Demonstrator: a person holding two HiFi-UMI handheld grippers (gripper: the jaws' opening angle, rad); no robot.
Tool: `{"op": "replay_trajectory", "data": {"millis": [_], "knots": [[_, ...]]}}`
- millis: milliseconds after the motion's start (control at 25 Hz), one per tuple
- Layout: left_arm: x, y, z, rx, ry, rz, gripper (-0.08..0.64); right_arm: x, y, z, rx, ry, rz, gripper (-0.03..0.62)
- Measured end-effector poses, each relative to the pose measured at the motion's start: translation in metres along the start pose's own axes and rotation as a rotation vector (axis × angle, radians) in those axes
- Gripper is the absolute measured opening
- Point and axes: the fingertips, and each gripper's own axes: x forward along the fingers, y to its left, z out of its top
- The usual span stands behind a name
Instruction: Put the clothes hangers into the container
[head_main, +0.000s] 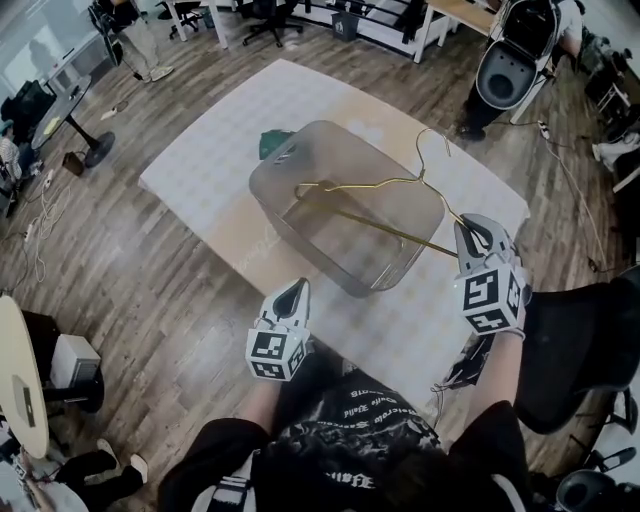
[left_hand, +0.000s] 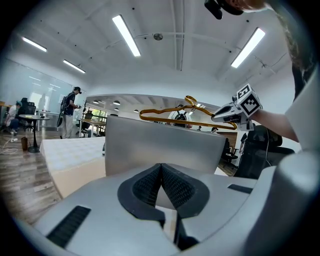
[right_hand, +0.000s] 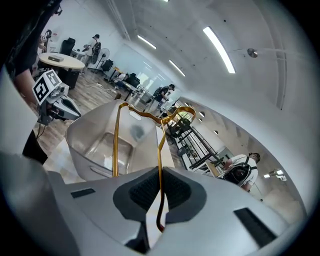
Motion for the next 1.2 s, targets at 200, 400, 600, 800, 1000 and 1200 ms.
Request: {"op": "replay_trajectory", "data": {"millis": [200,400,600,800,1000,1200], "knots": [[0.001,0.011,0.0,0.001,0.003,-0.003,0.02,0.025,0.007,0.019,-0.082,0.029,0.057,0.02],[0.0,0.023,-0.002,-0.001,0.005,0.0,0.02,0.05,0.021,0.036,-0.173,0.057,0.116,0.02],[-0.002,0.032,-0.003,-0.007,0.012,0.011,0.02,0.07,0.029,0.047,-0.241,0.076,0.165,0.02],[-0.002,0.038,-0.002,-0.012,0.009,0.019,0.02,0.089,0.037,0.052,-0.287,0.097,0.208,0.02],[-0.002,0.044,-0.007,-0.015,0.016,0.03,0.02,0.109,0.047,0.052,-0.306,0.11,0.25,0.02],[-0.003,0.047,-0.01,-0.028,0.024,0.042,0.02,0.125,0.054,0.055,-0.326,0.122,0.279,0.02]]}}
